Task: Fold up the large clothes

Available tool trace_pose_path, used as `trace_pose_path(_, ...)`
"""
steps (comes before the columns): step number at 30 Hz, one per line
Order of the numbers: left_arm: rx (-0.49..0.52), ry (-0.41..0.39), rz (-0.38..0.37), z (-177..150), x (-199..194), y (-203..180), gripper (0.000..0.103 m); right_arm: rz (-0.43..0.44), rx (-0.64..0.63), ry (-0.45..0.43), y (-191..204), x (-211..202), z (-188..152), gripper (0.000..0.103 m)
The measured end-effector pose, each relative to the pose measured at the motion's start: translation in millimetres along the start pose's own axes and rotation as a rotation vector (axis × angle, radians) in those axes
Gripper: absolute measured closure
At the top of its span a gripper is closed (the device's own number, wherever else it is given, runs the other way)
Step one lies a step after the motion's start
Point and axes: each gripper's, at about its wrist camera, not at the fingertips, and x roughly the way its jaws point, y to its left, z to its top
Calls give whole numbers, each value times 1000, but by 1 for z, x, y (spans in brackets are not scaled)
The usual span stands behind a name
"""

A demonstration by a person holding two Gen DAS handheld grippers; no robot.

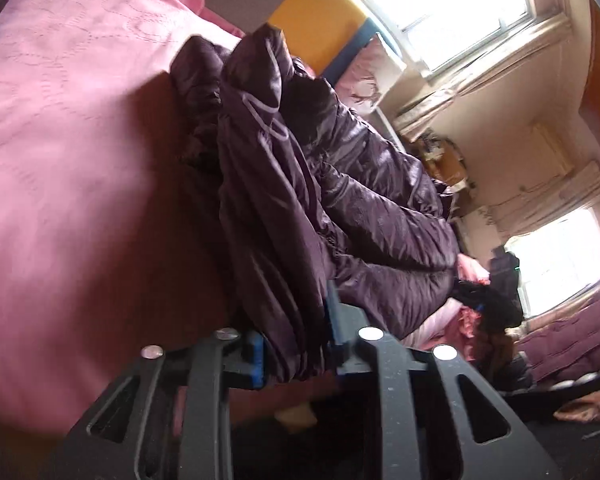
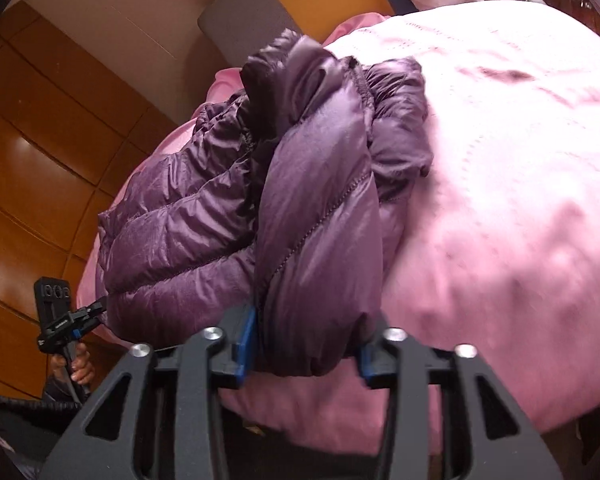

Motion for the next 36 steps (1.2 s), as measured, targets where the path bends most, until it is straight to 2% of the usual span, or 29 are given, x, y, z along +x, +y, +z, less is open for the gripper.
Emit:
trace_pose_path(1, 15, -17, 32, -2, -8, -4, 46, -20, -8, -20, 3, -7, 0, 43)
trace_pose_path(2, 21, -41, 58, 1, -13, -7, 25, -48, -27, -54, 7, -16, 5, 43)
trace_pose_path(3, 27, -94, 93, 4, -23, -11, 19, -80, -55, -87, 13, -23, 9, 43)
trace_pose_path(5, 44, -159, 124, 16, -34, -17, 19, -126, -114, -159, 31, -32, 25, 43)
trace_pose_path(8, 80, -206, 131, 43, -36, -25, 19, -180, -221, -234, 62, -37, 36, 44)
trace_pose_path(9, 87, -211, 137, 47, -33, -27, 19, -206, -252, -239, 74, -29, 39, 45)
trace_pose_path(13, 111, -209, 160, 75, -13, -31, 19, -312, -306, -205, 85, 17, 63, 56)
trace_pose_path(14, 116, -205, 164, 77, -8, -32, 19, -342, -319, -188, 86, 29, 69, 66)
trace_pose_path(15, 121, -189, 165, 80, 3, -34, 20, -366, -328, -169, 88, 37, 75, 74)
trace_pose_path(16, 120, -182, 169, 78, 14, -38, 33, -385, -337, -150, 88, 48, 76, 88)
trace_pose_path(17, 130, -156, 158, 80, 24, -37, 55, -402, -347, -143, 85, 50, 76, 92)
trace_pose_path(19, 168, -121, 190, 78, 37, -38, 77, -423, -362, -140, 83, 54, 74, 94)
trace_pose_path(20, 174, -113, 204, 75, 40, -37, 86, -422, -360, -140, 82, 58, 73, 95)
trace_pose_path(23, 176, -133, 200, 70, 38, -36, 100, -420, -349, -155, 77, 56, 68, 97)
trace_pose_path(30, 218, -266, 180, 61, -6, -52, 103, -350, -326, -260, 98, 2, 68, 98)
trace_pose_path(36, 254, -336, 162, 79, -31, -71, 103, -312, -334, -361, 121, -42, 85, 98)
